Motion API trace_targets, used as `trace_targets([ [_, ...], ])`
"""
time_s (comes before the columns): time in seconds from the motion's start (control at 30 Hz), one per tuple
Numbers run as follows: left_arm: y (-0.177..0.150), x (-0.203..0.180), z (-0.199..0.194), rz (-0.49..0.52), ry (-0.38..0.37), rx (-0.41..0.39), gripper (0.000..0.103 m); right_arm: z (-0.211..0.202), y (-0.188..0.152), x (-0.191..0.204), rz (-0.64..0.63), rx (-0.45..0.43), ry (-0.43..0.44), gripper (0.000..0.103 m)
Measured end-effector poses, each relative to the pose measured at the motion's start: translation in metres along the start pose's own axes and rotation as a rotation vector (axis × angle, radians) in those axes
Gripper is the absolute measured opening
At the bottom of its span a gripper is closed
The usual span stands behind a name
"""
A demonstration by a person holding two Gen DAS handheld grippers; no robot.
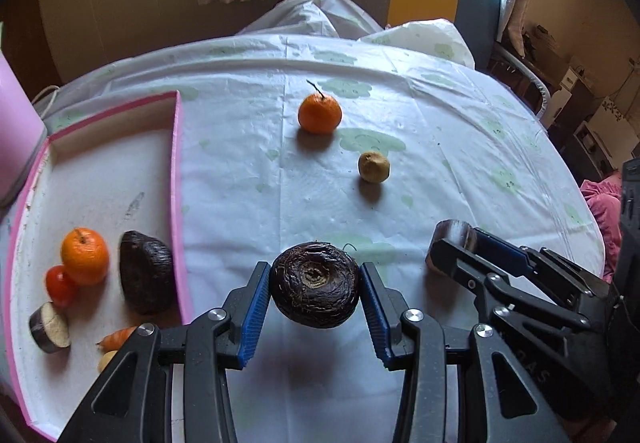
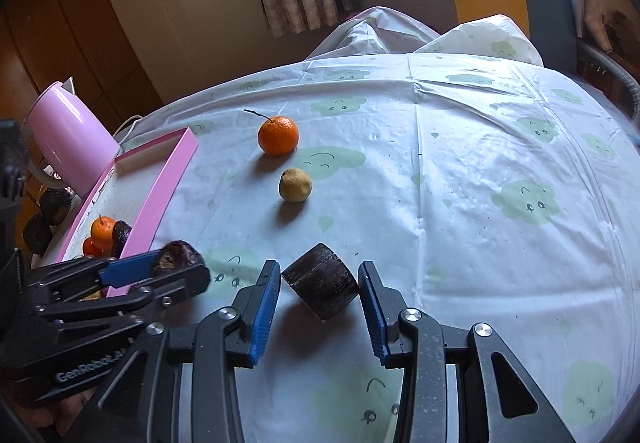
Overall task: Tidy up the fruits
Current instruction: 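Grasp the dark beet with the left gripper while the right grasps the sweet-potato slice, then carry the beet and slice into the tray and open both grippers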
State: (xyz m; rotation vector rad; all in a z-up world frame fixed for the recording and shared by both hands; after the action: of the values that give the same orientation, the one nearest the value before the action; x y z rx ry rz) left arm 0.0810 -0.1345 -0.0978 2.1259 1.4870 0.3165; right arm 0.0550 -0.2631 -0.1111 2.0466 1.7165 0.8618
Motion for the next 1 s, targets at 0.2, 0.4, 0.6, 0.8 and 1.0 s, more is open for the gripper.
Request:
trace_targets([
  [0.2,0.004,0.018,-0.032,-0.027,0.012,-0.082,0.045,-0.006,-0.002,0.01,-0.024,-0.011,-0.004,0.04],
  [0.4,0.004,0.039,-0.054,-0.063,0.031,-0.127,0.045,-0.012,-0.001,0.022,-0.05,-0.022,0.004,0.04],
  [0.6,-0.004,0.063,-0.061,-0.114,0.043,-0.134,0.045,-0.016,0.003,0.04,-0.082,-0.023,0.024,0.04],
  [0.8,-0.014,0.096,-0.069,-0.189,0.054,-0.137,0.045,-0.018,0.01,0.065,-0.112,-0.018,0.081,0.04],
  [1.0,-0.027,0.14,-0.083,-0.273,0.099,-0.146,0.045,-0.018,0.018,0.109,-0.169,-0.001,0.198,0.04],
])
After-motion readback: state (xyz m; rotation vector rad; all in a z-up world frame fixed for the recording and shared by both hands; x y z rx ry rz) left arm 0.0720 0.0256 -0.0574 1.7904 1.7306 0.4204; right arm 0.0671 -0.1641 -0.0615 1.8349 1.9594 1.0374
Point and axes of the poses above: each gripper's, at about its wrist camera, not at the fingertips, and z roughly the way its jaws point, x to its left, y to its top, the point moved 5 cm from there along z, roughly the way its jaws point, and after that the axes turned 1 degree about z, right-handed, at the moved point
